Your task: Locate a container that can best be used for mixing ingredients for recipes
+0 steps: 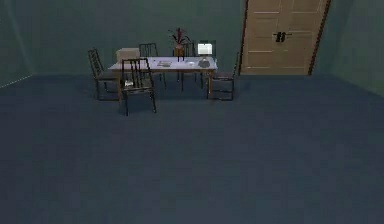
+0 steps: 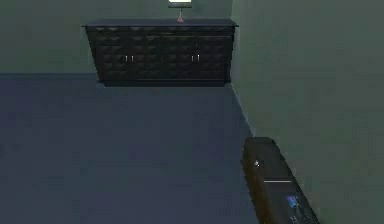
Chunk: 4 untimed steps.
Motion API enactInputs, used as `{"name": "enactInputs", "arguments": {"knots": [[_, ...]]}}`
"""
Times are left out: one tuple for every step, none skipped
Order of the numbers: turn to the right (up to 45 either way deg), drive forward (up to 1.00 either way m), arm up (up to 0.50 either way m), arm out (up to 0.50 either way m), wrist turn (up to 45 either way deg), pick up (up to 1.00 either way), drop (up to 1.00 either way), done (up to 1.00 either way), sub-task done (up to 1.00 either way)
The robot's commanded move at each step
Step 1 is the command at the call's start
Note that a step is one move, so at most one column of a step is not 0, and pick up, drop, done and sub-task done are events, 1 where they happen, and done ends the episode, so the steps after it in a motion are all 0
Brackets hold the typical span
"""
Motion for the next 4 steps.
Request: {"name": "enactInputs", "arguments": {"knots": [[0.0, 1.00, 0.00, 0.00, 0.0, 0.00, 0.00, 0.00, 0.00], [0.0, 1.00, 0.00, 0.00, 0.0, 0.00, 0.00, 0.00, 0.00], [-3.0, 0.00, 0.00, 0.00, 0.0, 0.00, 0.00, 0.00, 0.00], [0.0, 0.50, 0.00, 0.00, 0.0, 0.00, 0.00, 0.00, 0.00]]}}
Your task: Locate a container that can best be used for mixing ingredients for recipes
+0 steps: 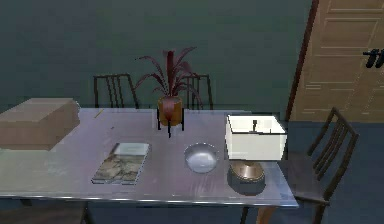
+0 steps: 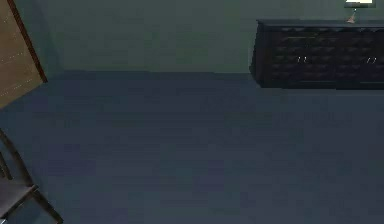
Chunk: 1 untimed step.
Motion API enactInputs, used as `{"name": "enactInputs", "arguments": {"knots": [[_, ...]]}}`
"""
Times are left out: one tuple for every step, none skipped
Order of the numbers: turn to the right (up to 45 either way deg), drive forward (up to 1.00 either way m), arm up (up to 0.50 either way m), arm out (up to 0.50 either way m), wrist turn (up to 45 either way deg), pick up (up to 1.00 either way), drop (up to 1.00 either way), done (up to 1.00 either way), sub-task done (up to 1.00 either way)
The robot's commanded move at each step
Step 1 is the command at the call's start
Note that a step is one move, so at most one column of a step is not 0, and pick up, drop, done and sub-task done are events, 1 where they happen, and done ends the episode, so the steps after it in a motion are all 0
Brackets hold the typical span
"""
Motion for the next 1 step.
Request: {"name": "enactInputs", "arguments": {"knots": [[0.0, 0.00, 0.00, 0.00, 0.0, 0.00, 0.00, 1.00, 0.00]]}}
